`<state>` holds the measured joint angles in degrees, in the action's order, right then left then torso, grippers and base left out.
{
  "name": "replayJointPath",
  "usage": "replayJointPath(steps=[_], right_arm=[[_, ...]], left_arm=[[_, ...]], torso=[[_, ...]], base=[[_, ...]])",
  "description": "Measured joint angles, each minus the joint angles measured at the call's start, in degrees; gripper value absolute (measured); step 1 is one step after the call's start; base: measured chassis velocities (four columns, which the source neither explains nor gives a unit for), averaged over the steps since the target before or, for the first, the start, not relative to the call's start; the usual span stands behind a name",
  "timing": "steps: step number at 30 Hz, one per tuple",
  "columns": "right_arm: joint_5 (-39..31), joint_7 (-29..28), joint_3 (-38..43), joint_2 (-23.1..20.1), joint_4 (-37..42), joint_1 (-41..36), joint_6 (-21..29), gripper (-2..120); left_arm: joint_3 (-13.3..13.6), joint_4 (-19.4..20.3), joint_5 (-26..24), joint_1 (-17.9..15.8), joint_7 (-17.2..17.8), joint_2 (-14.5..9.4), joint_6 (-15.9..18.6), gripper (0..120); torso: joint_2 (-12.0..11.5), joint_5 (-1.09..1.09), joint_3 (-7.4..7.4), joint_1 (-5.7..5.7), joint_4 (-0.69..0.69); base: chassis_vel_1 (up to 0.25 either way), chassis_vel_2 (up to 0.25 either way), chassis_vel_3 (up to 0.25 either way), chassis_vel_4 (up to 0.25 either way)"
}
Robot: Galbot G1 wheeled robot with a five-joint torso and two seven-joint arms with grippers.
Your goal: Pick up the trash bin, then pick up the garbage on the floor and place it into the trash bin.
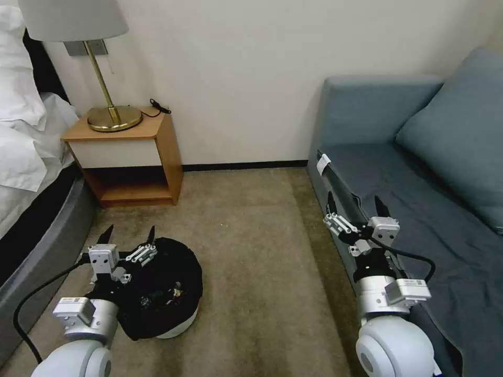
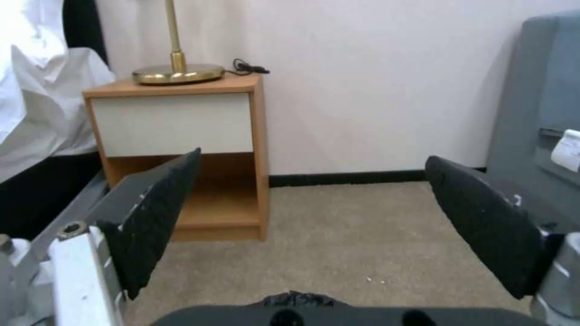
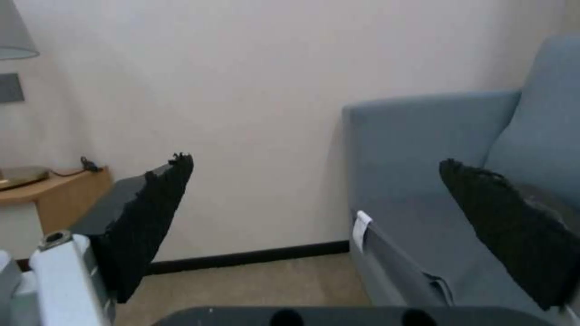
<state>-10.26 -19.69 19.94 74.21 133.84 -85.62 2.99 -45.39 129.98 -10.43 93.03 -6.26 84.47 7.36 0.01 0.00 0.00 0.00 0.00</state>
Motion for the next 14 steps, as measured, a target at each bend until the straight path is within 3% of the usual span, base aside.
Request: replayJointPath(steps=[14], right_arm=[[0.3, 0.2, -0.6, 0.2, -0.5, -0.7, -0.6, 100]], left_arm=[[0.3, -0.8, -0.1, 0.8, 1.6, 0.6, -0.8, 100]], torso=[[0.0, 0.01, 0.00, 0.00, 0.00]], base=[[0.000, 0.000, 0.000, 0.000]])
